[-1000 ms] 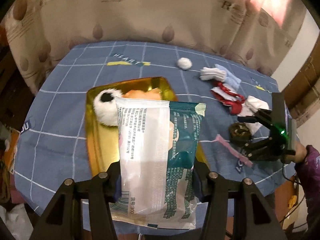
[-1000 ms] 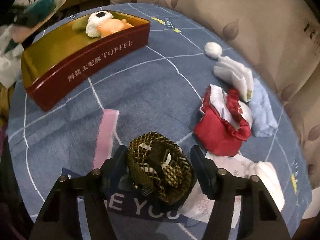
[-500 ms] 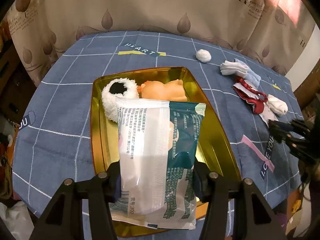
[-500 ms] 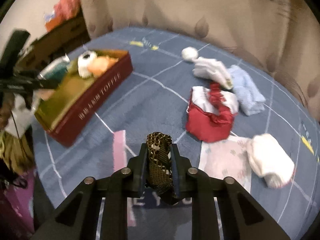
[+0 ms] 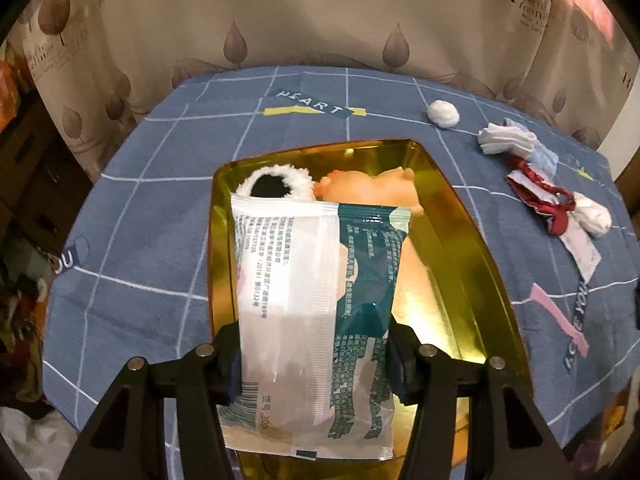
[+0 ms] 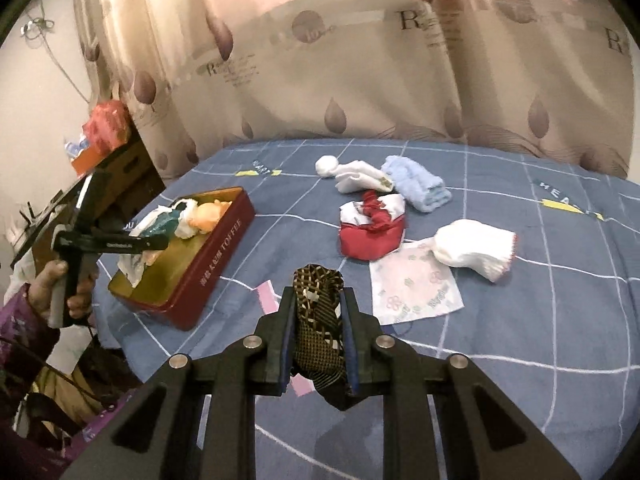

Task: Organize soft objects
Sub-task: 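Carry the wipe pack into the gold tray while right tool grasps the brown knit pouch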

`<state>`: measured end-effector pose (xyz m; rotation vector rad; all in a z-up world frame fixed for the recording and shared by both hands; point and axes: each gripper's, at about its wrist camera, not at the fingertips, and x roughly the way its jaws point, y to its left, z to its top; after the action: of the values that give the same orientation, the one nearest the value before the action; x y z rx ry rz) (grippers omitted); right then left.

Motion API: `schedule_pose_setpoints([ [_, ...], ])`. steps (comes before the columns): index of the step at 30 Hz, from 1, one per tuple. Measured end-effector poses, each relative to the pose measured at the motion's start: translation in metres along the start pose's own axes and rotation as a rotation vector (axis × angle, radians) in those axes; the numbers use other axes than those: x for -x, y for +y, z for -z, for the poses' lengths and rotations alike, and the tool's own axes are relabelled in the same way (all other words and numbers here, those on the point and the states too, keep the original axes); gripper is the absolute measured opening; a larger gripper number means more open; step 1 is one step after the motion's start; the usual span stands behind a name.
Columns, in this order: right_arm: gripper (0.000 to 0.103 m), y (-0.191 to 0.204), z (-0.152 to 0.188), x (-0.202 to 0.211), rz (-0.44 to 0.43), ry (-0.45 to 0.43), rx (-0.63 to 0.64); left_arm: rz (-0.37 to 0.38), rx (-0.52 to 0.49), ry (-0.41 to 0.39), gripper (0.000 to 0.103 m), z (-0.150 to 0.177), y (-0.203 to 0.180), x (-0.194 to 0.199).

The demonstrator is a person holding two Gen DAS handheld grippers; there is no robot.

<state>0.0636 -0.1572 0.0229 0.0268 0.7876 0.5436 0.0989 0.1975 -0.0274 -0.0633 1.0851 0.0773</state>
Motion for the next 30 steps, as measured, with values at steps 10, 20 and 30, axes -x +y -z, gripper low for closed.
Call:
schedule_pose_setpoints([
  [10, 0.019, -0.001, 0.004, 0.013, -0.011, -0.023, -0.039, -0.049, -0.052, -0.010, 0.060, 0.004, -0.007, -0.008],
  [20, 0.019, 0.004, 0.005, 0.018, -0.023, -0.035, -0.047, -0.159, -0.156, 0.021, 0.068, 0.003, -0.021, -0.013],
  [30, 0.019, 0.024, 0.000, 0.013, -0.074, -0.035, -0.027, -0.139, -0.163, -0.116, 0.071, 0.003, -0.016, 0.019],
])
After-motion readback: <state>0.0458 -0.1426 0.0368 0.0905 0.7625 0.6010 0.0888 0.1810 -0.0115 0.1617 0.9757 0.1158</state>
